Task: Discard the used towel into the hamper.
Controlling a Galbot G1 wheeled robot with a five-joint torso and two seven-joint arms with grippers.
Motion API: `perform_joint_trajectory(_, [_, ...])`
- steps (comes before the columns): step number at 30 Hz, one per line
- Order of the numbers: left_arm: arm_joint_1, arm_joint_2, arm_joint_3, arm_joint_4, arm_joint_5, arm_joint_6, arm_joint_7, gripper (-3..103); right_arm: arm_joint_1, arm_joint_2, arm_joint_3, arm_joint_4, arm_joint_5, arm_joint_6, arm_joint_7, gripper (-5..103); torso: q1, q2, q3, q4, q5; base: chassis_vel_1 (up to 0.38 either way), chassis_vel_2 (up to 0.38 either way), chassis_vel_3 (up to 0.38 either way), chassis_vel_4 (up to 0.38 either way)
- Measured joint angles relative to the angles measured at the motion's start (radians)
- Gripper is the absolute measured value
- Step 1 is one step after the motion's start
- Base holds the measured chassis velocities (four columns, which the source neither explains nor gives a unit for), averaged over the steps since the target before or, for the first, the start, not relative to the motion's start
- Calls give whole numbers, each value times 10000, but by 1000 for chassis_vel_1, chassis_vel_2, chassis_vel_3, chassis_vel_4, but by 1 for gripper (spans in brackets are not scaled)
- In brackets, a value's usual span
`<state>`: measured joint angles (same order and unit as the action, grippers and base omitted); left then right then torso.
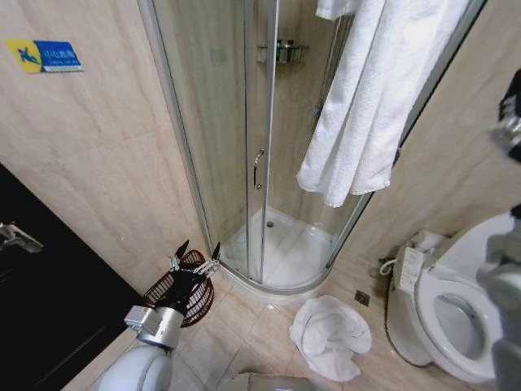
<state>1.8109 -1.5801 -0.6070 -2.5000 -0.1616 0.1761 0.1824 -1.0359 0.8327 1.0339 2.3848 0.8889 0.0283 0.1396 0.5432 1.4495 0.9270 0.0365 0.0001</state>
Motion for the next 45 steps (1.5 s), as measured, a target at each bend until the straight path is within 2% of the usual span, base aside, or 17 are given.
perform_joint_trajectory(4, [0,3,0,0,0,0,0,97,1920,-904,-942,-1132,556,-441,-51,100,-1,0,0,0,0,0,0,0,0])
perform_joint_trajectory(6, [0,3,0,0,0,0,0,97,2347,-980,-1209,-1362,682,-554,-91,100,0,0,-1,0,0,0,0,0,0])
perform_joint_trajectory(8, [0,2,-1,0,0,0,0,97,3489,-1072,-2153,-1992,827,-756,-360,100,-1,0,-1,-2,-1,0,0,0,0])
perform_joint_trajectory(10, [-1,1,0,0,0,0,1,97,3744,-1074,-2416,-2143,829,-785,-438,100,-1,0,-1,0,-1,0,0,0,0])
perform_joint_trajectory(11, [0,2,0,0,0,0,1,97,4207,-1075,-2978,-2433,849,-826,-586,100,0,0,-1,0,0,0,0,0,0])
perform_joint_trajectory(13, [0,2,0,0,0,0,0,97,5062,-1018,-3943,-2977,1033,-859,-905,100,0,0,0,1,-1,0,0,0,0])
perform_joint_trajectory(17, [0,0,-1,0,0,0,0,97,6259,-797,-4967,-3563,1305,-911,-1154,100,0,0,0,1,-1,0,0,0,0])
perform_joint_trajectory(24, [0,1,-1,0,0,0,0,97,8006,-4,-6725,-3930,669,-1360,-625,100,-1,0,0,0,-4,0,0,0,0])
perform_joint_trajectory(29, [0,2,-1,0,0,0,1,97,8973,614,-7972,-4221,-624,-1912,46,100,0,0,0,1,-5,0,0,0,0])
perform_joint_trajectory(30, [0,2,-1,1,0,0,1,97,9297,843,-8376,-4503,-1646,-2072,320,100,-1,0,0,2,-5,0,0,0,0])
perform_joint_trajectory(32, [0,2,-1,0,0,0,1,97,9411,933,-8497,-4638,-2143,-2141,395,100,-1,0,0,1,-3,0,0,0,0])
perform_joint_trajectory(34, [0,2,-1,0,0,0,1,97,9712,1272,-8760,-5092,-3853,-2469,829,100,-1,0,0,1,-2,0,0,0,0])
perform_joint_trajectory(35, [0,2,-1,0,0,0,1,97,9712,1272,-8760,-5092,-3853,-2469,829,100,-1,0,0,1,-2,0,0,0,0])
perform_joint_trajectory(37, [0,2,-1,0,0,0,1,97,9782,1441,-8719,-5381,-5179,-2641,1073,100,0,-1,0,2,-2,0,0,0,0])
perform_joint_trajectory(38, [0,2,-1,0,0,0,1,97,9782,1441,-8719,-5381,-5179,-2641,1073,100,0,-1,0,2,-2,0,0,0,0])
perform_joint_trajectory(41, [0,2,-1,1,0,0,1,97,9684,1351,-8126,-5621,-6627,-2626,1024,100,0,0,-1,0,-1,0,0,0,0])
perform_joint_trajectory(45, [0,1,-1,0,0,0,1,97,9419,941,-7326,-5753,-7141,-2421,802,100,-2,0,-1,-4,4,0,0,0,0])
